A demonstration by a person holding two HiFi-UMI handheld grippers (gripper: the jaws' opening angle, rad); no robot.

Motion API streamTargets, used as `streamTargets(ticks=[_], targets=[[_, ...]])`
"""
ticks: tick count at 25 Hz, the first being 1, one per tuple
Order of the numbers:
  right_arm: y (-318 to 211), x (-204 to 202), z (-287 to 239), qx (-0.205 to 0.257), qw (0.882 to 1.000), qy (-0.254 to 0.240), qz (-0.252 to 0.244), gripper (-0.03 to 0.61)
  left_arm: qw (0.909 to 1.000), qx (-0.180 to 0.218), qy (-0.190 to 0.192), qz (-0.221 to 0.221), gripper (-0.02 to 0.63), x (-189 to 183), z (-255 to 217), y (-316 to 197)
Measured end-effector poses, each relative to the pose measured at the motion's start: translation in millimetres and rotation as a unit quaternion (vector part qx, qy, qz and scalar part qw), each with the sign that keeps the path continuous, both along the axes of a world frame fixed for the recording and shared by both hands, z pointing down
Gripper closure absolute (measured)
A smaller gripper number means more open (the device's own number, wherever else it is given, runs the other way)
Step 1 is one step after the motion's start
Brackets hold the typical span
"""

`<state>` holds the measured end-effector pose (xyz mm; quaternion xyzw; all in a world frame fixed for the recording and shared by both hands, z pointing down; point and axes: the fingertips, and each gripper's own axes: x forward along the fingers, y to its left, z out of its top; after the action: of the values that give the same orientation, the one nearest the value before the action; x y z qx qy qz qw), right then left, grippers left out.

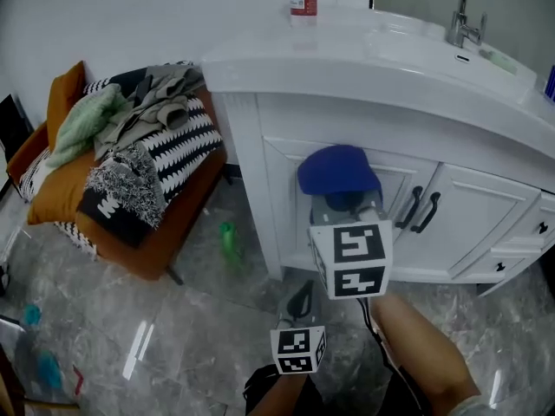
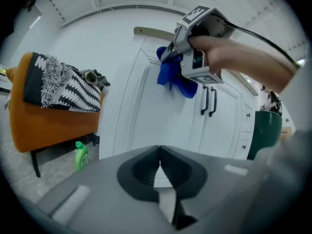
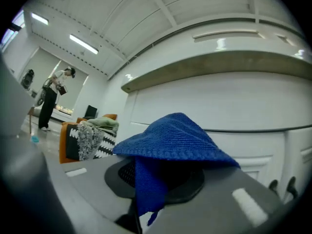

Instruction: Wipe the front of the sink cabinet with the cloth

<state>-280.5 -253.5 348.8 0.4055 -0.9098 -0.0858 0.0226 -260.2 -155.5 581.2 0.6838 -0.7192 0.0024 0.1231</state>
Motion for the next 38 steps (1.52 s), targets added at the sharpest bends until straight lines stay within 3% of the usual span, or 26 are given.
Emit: streamTargets(ticks=[3, 7, 10, 14, 28, 32, 38], targets=[[6, -36, 12, -0.003, 0.999, 0.034, -0.037, 0.503, 0.9999, -0.002, 0.010, -0.014, 0.603, -11, 1, 5], [10, -62, 43, 0.016, 0.991, 0.124, -0.045, 0.502, 0.9997, -0.003, 0.016, -0.017, 0.603, -18, 1, 6], [9, -59, 82, -0.034, 0.983, 0.165, -0.067, 0.502, 0.9997, -0.005, 0.019, -0.017, 0.603, -20, 1, 5], [3, -29, 103, -0.020, 0.980, 0.191, -0.054, 0.502, 0.9998, -0.015, -0.007, -0.012, 0.603, -19, 7, 2], [-30, 96, 113, -0.028, 0.988, 0.147, 0.049, 0.503, 0.9972, -0.027, -0.068, 0.019, 0.603, 0, 14, -19], [-21, 120, 114, 0.011, 0.985, 0.163, 0.054, 0.503, 0.9968, -0.030, -0.069, 0.028, 0.603, 15, 19, -26], [-14, 157, 104, 0.027, 0.991, 0.125, 0.047, 0.505, 0.9953, -0.038, -0.081, 0.038, 0.603, 28, 24, -35]])
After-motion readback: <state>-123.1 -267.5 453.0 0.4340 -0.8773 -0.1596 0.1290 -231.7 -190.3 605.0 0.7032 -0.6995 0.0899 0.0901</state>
